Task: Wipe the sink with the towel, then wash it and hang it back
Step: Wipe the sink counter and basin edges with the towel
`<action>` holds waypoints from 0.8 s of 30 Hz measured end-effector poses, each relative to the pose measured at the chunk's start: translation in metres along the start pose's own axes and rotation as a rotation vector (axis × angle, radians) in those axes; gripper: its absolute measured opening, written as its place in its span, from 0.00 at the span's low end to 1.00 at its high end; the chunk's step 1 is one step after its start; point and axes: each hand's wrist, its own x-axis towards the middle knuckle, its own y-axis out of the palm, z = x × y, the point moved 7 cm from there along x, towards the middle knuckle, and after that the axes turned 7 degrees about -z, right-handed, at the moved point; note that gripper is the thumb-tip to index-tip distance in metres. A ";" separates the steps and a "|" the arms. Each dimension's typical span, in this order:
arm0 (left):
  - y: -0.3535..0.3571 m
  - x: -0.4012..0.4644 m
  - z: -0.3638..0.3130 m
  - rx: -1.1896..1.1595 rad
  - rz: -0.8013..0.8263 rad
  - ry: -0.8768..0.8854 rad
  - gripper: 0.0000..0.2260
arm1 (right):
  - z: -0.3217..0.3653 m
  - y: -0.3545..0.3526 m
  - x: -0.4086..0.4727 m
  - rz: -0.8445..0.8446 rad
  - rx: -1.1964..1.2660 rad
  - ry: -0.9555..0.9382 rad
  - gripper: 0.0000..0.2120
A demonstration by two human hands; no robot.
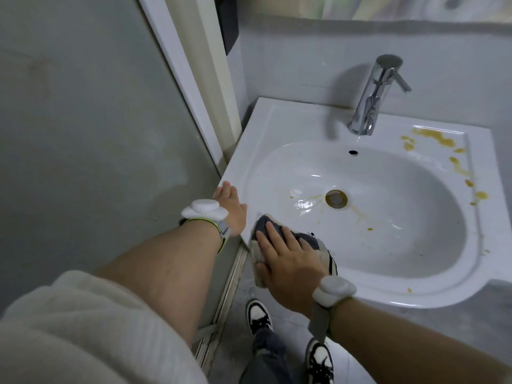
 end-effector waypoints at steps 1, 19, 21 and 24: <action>0.001 0.000 -0.001 -0.009 0.000 -0.010 0.27 | 0.003 0.003 0.007 0.003 0.019 0.027 0.28; 0.005 -0.003 -0.002 0.012 -0.035 -0.038 0.29 | -0.007 -0.004 -0.008 -0.008 0.031 -0.031 0.27; 0.003 -0.003 -0.004 0.043 -0.044 -0.057 0.29 | -0.007 -0.003 -0.003 0.002 0.047 -0.013 0.27; -0.006 -0.008 -0.009 0.106 -0.029 -0.039 0.28 | -0.014 -0.004 -0.015 0.008 0.044 -0.058 0.26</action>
